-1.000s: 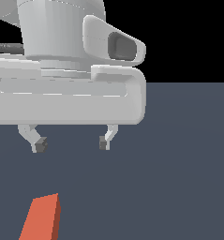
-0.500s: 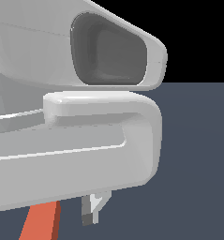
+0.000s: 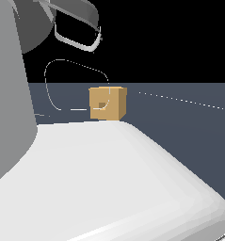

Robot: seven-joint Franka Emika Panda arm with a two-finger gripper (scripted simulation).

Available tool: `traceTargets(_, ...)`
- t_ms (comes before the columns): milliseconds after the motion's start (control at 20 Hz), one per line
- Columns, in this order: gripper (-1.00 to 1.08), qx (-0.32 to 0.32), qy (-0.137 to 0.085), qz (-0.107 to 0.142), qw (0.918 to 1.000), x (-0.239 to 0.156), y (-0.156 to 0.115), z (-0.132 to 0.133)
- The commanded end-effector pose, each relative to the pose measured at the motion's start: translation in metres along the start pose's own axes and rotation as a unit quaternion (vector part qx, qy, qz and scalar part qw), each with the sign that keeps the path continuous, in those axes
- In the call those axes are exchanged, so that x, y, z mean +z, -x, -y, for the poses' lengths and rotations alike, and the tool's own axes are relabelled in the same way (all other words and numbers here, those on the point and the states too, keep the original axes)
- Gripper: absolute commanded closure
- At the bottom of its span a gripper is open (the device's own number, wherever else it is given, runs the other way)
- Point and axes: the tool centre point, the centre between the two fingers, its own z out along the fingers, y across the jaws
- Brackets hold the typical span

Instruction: Insert the peg into the horizontal hole in a box.

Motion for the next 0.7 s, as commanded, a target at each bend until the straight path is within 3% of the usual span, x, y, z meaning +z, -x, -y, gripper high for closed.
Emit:
traceTargets(0,-0.92,-0.004,0.001,0.0,1.0,0.002,0.006,0.0)
traceTargets(650,-0.92,-0.004,0.001,0.0,1.0,0.029,0.007,0.001)
